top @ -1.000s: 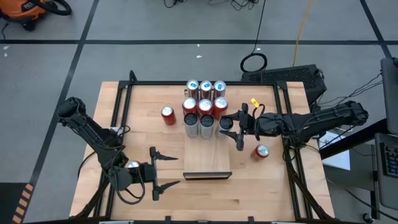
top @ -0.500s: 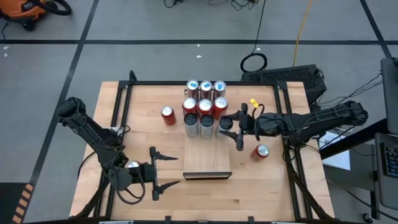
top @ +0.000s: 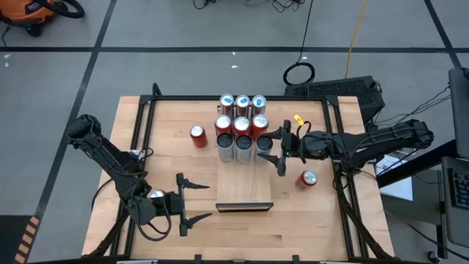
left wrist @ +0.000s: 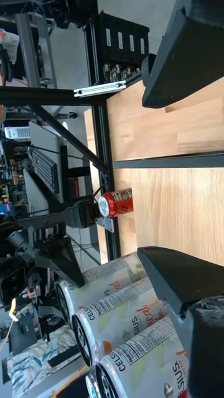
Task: Place canned beverage on shelf
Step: Put the white yellow soda can on the shelf aligned with the other white yellow soda can
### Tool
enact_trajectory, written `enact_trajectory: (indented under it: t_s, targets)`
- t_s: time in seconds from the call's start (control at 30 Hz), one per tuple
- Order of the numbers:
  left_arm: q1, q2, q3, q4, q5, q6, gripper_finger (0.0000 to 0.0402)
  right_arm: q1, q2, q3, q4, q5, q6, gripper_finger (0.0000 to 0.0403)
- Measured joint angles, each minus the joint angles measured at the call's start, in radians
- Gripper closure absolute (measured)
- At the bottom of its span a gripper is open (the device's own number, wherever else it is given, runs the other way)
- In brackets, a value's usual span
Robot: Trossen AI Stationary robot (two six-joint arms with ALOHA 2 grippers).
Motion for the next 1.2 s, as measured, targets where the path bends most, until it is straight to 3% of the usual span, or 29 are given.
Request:
enact_trajectory:
  t_s: [0.63, 0.97, 1.2]
  targets:
    - [0.000, 0.000, 0.000, -0.010, 0.000, -0.006, 0.0017, 0.013, -0.060, 0.000, 0.024, 0.002, 0.018, 0.0083]
    - [0.000, 0.000, 0.000, -0.045, 0.000, -0.046, 0.0017, 0.081, -0.186, 0.000, -0.247, 0.052, 0.142, 0.0089]
    - [0.000, 0.000, 0.000, -0.043, -0.001, -0.044, 0.0017, 0.130, -0.184, -0.002, -0.421, 0.114, 0.233, 0.0119]
